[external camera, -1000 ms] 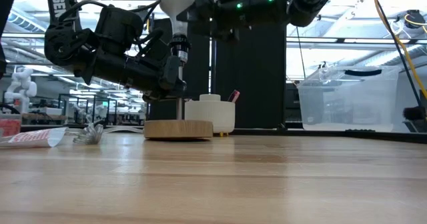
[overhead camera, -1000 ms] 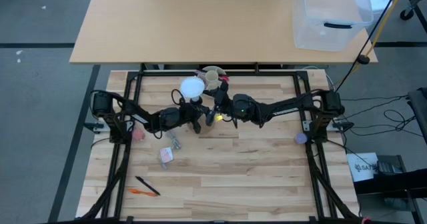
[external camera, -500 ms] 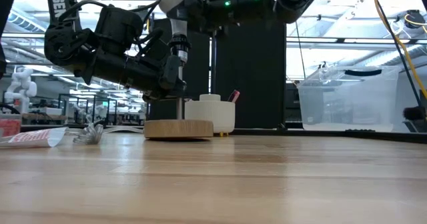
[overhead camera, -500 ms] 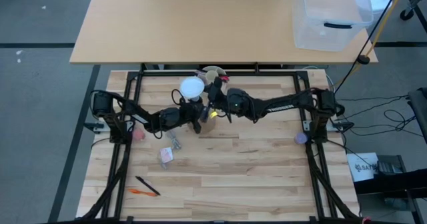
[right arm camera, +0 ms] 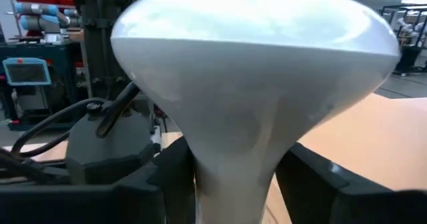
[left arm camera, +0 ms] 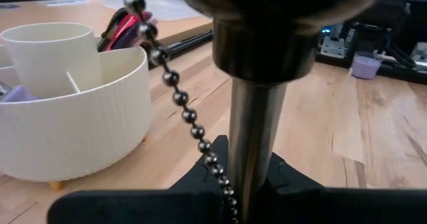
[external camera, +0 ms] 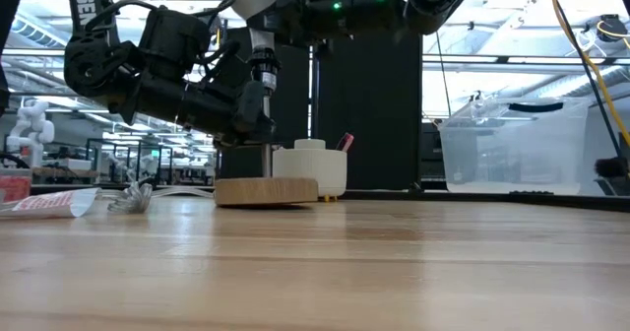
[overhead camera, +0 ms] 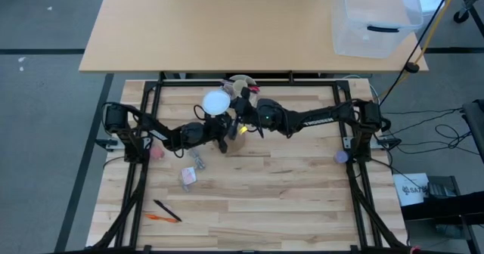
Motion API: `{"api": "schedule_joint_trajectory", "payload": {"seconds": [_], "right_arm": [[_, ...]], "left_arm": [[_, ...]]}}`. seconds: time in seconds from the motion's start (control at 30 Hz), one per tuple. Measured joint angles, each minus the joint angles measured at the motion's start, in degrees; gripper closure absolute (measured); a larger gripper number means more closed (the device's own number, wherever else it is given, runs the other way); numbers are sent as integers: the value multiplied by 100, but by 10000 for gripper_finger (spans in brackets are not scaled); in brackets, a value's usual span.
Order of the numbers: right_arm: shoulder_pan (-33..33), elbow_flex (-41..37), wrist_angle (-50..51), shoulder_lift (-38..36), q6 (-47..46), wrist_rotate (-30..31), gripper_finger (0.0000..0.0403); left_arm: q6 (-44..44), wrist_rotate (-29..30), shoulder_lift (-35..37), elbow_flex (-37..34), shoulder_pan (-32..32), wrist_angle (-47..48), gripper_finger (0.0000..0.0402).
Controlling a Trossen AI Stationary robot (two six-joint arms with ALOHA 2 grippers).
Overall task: Screw lightbulb
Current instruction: Remove the lightbulb from the wooden lamp
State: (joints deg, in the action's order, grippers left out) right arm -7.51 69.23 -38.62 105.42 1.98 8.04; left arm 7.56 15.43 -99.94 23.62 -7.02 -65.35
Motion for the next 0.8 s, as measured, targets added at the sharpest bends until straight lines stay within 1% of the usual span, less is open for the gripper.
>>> {"api": "schedule_joint_trajectory", "payload": {"seconds": [0.23,0.33,0.43,0.57,0.63,0.8], "right_arm": [[-101,0,877,-375,201,-401,225],[-200,-4,1165,-526,255,-880,226],[-270,-4,1404,-623,349,-1175,222],[-381,-4,1540,-655,490,-1774,219],[-410,-4,1560,-657,590,-2114,218],[-400,-4,1573,-661,939,-2745,217]], "left_arm": [[-200,-407,0,-4,-11,38,377],[-293,-568,2,-2,-16,44,377],[-373,-748,2,-2,-16,53,377],[-534,-1138,0,-4,-20,61,377],[-638,-1394,2,-7,-19,60,377],[-884,-2111,0,-9,-14,51,377]]}}
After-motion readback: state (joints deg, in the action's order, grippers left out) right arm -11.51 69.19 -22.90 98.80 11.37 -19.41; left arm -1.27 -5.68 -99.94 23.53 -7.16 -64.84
